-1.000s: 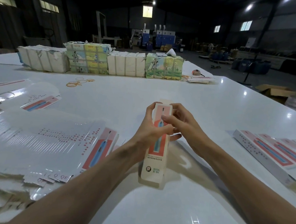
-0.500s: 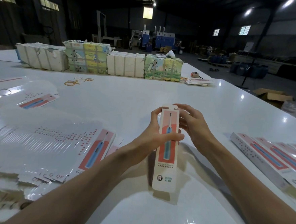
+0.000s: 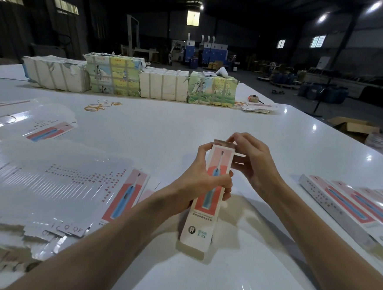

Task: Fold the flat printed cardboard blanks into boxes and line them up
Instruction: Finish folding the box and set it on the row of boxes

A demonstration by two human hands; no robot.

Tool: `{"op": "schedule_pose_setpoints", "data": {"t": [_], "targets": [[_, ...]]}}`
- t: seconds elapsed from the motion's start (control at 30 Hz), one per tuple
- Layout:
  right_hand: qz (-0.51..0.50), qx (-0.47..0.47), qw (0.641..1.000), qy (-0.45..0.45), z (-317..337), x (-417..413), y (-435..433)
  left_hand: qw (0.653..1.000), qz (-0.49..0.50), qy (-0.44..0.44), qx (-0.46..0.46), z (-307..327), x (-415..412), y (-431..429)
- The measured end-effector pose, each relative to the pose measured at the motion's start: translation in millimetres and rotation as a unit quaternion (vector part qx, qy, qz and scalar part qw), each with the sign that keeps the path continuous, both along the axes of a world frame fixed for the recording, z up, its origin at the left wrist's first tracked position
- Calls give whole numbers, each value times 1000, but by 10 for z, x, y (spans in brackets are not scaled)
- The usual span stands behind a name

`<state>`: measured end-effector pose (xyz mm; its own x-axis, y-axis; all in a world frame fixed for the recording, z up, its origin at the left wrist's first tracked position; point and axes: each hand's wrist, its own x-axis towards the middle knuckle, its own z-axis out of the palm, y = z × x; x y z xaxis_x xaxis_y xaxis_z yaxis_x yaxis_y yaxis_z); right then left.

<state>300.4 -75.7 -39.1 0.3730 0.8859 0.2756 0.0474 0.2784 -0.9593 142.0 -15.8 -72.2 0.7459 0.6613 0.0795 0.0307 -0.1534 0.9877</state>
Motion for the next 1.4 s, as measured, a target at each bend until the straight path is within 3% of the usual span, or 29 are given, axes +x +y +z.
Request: {"op": "schedule_pose_setpoints", "data": {"t": [0.23,0.5,0.7,0.83,0.93,1.1,1.33,1.4], "targets": [[2,-42,997,67,39,34,-3,999,16,-10,45,-5,-26,-19],[-3,-53,995,85,36,91,-8,996,23,-8,84,33,-53,-58],[13,-45,998,39,38,93,-35,996,13,-18,84,24,-55,-62],[63,-36,997,13,25,26,-42,998,40,-29,34,45,-66,-9],[16,-22,999,-19,-13,-86,-35,998,48,-48,11,60,-84,13],[-43,34,987,-152,-43,-122,-67,998,48,-50,-9,65,-85,12],[-50,43,985,-161,-101,-97,-18,995,38,-74,-49,41,-70,46],[-59,39,976,-205,-125,-101,20,993,36,-92,-66,41,-48,58]]}}
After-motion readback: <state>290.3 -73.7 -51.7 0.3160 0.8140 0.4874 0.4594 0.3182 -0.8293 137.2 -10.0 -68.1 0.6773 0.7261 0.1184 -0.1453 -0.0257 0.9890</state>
